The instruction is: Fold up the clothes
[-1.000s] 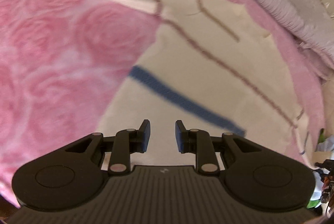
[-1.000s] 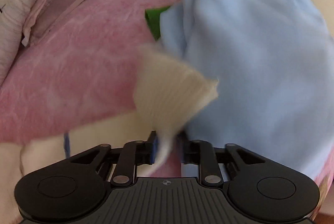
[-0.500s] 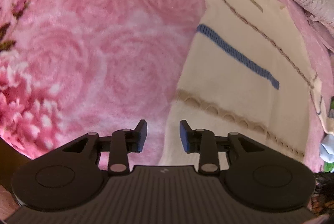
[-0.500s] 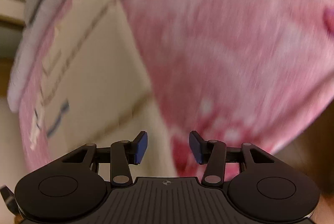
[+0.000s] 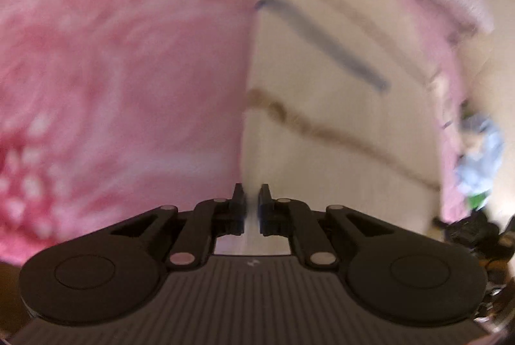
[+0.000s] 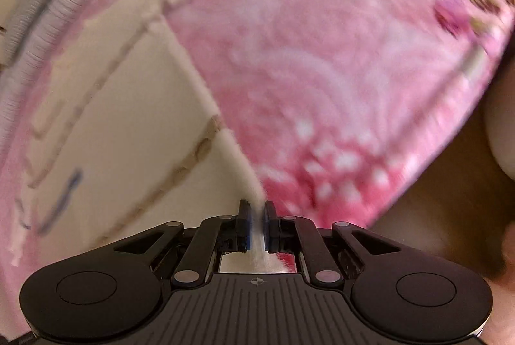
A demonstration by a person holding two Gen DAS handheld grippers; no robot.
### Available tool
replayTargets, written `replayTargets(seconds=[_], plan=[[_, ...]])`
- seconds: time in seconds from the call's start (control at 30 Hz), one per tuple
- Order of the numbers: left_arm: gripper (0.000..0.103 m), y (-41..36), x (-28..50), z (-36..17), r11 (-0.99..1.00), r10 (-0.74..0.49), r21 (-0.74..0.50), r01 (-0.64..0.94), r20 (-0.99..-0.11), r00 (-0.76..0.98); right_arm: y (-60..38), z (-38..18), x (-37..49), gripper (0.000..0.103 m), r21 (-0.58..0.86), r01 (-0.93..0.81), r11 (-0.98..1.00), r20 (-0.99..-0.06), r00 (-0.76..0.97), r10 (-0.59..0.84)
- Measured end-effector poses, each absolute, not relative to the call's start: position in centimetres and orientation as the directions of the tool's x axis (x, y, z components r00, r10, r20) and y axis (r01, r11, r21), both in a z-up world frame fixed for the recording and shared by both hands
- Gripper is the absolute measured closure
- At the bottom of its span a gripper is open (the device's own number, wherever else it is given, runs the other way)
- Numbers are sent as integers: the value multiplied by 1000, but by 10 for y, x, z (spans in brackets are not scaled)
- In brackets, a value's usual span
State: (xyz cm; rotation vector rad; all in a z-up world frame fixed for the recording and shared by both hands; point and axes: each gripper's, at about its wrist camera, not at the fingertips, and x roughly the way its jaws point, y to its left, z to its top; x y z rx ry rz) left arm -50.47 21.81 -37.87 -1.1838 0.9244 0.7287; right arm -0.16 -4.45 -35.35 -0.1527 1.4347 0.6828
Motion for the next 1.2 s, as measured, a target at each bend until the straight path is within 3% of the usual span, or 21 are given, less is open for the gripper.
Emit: replayTargets(seconds=[0.07,0.17,0.23,0.33,0.47,0.6,0.7,0.77,1.0,1.2], plan=[[95,218,-504,-390,217,-32,-413,-884,-908,417,-35,-369,-10,93,228,-524,820,-967,-21,256],[92,220,-490,-373,278,-18,-362,-890,-928,372,-18,-348,-20,79,103,-570,815,-978,90,187],[93,219,-490,-354,307,58,-287,-907,-946,319,-4,-328,-29,75,-3,-628,778,-965,205,162],[92,218,-487,-336,320,150,-276,-906,-930,337,12,-306,-45,73,-93,-715,693,-917,333,221],[87,220,-461,-340,360,146,-299,-884,-918,369,15,-324,-62,73,-23,-787,616,-931,242,275],[87,191,-439,-374,313,31,-260,-913,-958,284,-6,-359,-81,73,-39,-817,575,-978,150,147],[87,163,-439,-364,283,58,-209,-936,-971,234,-23,-352,-89,73,-60,-862,504,-985,133,111],[88,148,-439,-357,255,-10,-175,-951,-984,178,-36,-348,-86,73,-49,-861,506,-996,80,41],[88,97,-420,-254,292,159,-132,-947,-970,184,-71,-248,-69,73,116,-833,540,-959,46,278],[79,77,-401,-156,303,346,-138,-943,-906,244,-72,-149,-85,73,168,-873,458,-880,77,469]])
